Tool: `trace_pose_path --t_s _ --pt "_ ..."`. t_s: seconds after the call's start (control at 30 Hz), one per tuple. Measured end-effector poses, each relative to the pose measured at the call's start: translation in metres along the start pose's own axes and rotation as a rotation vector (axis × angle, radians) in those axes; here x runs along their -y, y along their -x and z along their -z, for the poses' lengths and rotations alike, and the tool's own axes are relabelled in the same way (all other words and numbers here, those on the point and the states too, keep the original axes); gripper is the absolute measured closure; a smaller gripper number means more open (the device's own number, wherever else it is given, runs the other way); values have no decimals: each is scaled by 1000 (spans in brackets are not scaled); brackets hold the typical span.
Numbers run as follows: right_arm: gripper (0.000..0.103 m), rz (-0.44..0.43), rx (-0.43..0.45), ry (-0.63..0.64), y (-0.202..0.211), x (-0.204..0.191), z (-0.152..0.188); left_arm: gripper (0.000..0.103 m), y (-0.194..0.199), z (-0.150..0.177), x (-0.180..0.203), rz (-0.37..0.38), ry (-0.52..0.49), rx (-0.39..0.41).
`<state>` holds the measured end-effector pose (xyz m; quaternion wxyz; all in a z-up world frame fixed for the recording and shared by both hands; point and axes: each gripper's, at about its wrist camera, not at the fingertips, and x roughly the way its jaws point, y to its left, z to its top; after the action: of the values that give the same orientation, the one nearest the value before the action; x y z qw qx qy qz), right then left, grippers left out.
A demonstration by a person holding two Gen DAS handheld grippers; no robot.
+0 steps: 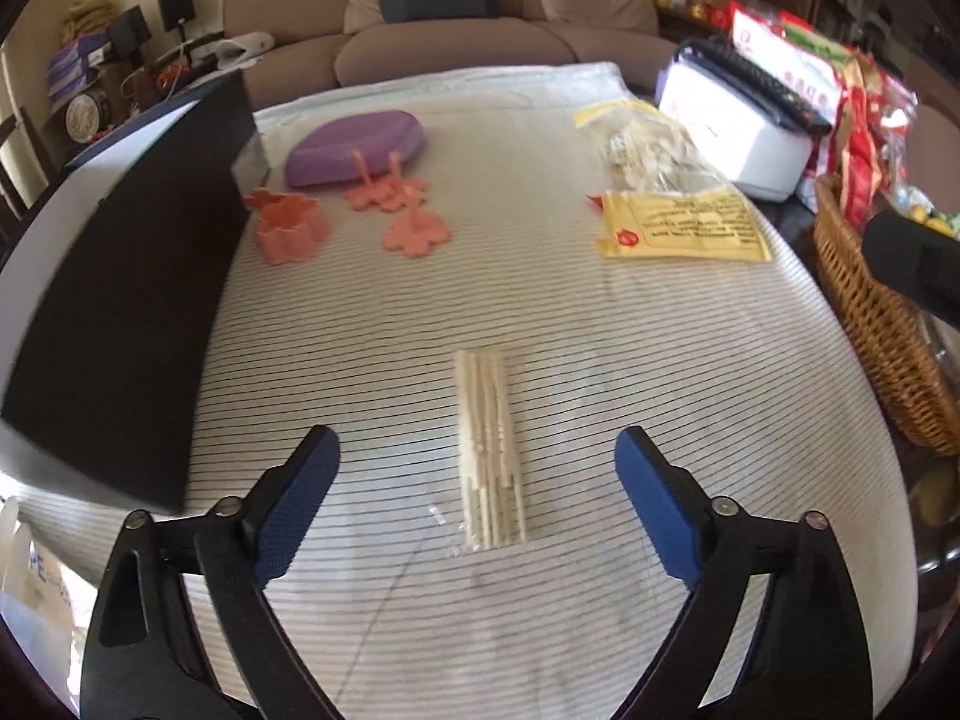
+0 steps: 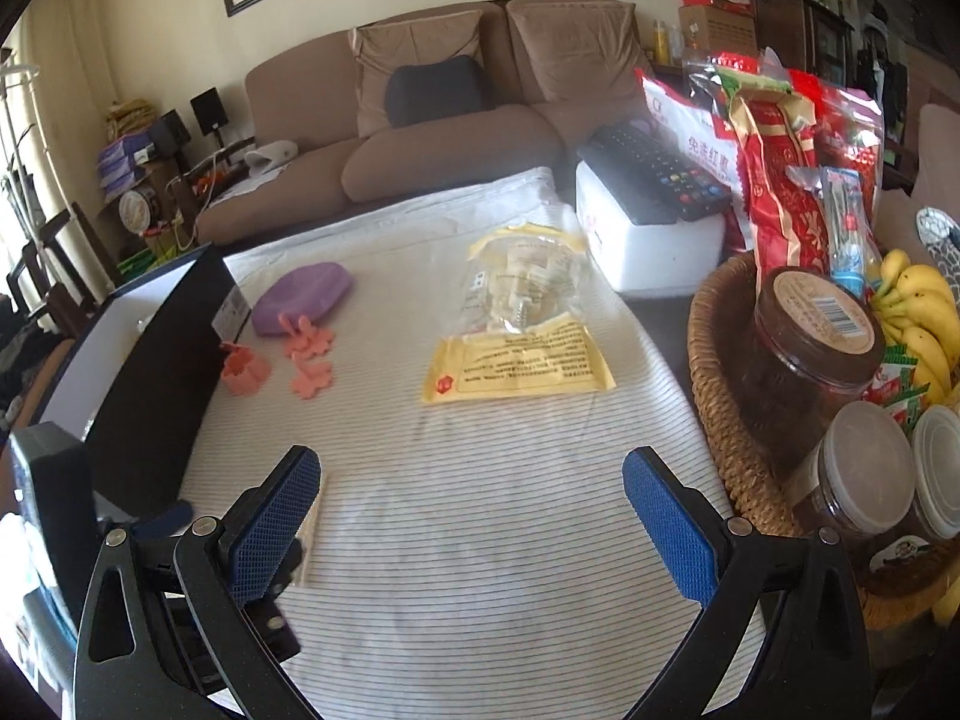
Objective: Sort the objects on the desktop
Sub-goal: 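Lower the left tool onto the wooden stick bundle and close it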
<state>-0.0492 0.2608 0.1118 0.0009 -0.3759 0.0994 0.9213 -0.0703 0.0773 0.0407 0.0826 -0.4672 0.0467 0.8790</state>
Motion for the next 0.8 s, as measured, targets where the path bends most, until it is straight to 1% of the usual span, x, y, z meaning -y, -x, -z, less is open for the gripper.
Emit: trace_pose_path --t_s 0.03,0.07,0.2,0.27,0.33,0.37,0.4,0.43,0.47,0.53,0.6,0.8 --pt "0 -16 -12 -15 -3 3 -1 24 -7 -1 3 -10 -9 -14" --pt "0 -30 -18 -25 -4 5 -2 28 -14 -2 6 -17 -16 -31" --pt "0 -13 3 1 1 5 -10 30 -34 1 10 -15 -13 -71" --pt "0 -17 7 -7 4 8 -12 33 -35 4 6 4 5 -62" --pt "0 -30 -2 -23 2 10 -12 33 -35 4 6 9 8 -56" --pt "0 -31 -7 -24 1 10 -11 37 -34 4 5 9 10 -52" --pt "0 -31 -12 -23 0 10 -11 42 -32 5 4 11 14 -42" --pt "0 -34 -19 -20 -2 9 -10 68 -30 5 3 20 17 -28" --pt "0 -39 -24 -20 -3 9 -10 92 -28 5 1 31 26 -24" --pt "0 -43 -30 -24 -4 9 -9 92 -27 4 -9 95 75 -47" --pt "0 -53 -36 -34 -6 10 -7 92 -24 3 -18 127 104 -54" --pt "0 -79 -45 -21 -7 2 -5 92 25 1 -49 234 160 13"
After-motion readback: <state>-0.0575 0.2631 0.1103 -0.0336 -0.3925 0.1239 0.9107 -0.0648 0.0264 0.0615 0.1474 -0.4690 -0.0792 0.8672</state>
